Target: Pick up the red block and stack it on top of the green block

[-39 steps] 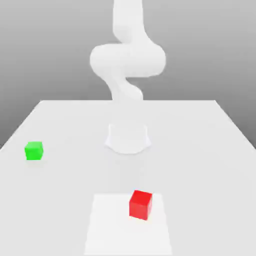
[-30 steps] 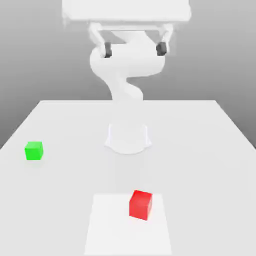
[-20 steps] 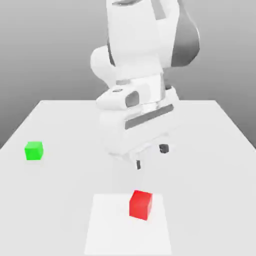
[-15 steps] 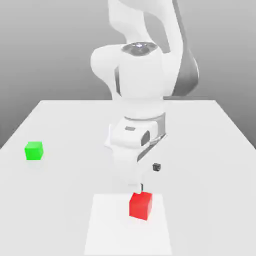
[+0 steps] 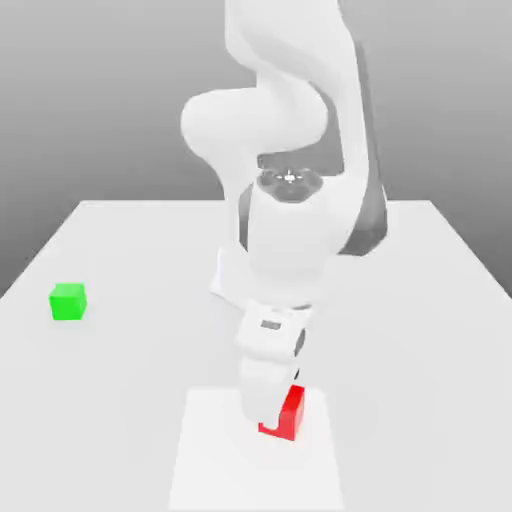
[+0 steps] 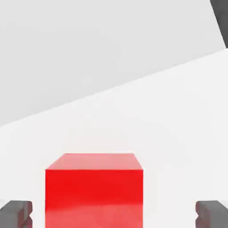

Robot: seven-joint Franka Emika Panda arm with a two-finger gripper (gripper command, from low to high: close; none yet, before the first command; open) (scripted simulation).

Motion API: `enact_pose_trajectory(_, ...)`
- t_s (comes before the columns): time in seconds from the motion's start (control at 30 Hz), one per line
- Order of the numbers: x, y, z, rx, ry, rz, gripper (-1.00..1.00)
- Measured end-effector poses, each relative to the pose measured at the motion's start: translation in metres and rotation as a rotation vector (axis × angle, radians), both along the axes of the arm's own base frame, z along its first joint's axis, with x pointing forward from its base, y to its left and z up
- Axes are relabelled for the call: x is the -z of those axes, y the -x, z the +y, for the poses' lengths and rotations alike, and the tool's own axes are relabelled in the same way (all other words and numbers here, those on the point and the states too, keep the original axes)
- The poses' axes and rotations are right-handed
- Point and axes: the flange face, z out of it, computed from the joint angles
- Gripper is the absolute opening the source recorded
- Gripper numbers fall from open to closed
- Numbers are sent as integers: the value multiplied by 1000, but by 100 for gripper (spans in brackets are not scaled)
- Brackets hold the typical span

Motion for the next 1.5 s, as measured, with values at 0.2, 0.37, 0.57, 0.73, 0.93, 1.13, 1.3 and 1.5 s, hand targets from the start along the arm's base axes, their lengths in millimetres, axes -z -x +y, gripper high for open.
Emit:
enact_pose_trajectory(0.2,16,5,0,3,-1,9,-100)
enact_pose_trajectory(0.37,13,4,0,3,-1,8,-100)
enact_pose_trajectory(0.57,-16,-2,0,-1,0,-3,-100)
enact_pose_trajectory(0.73,-36,-1,0,1,-1,0,-100)
enact_pose_trajectory(0.93,-42,9,-5,61,6,37,-100)
enact_pose_trajectory(1.13,-29,25,-70,398,31,111,-100)
enact_pose_trajectory(1.3,-24,69,-190,927,40,161,-100)
enact_pose_trajectory(1.5,-33,161,-303,1609,43,179,-100)
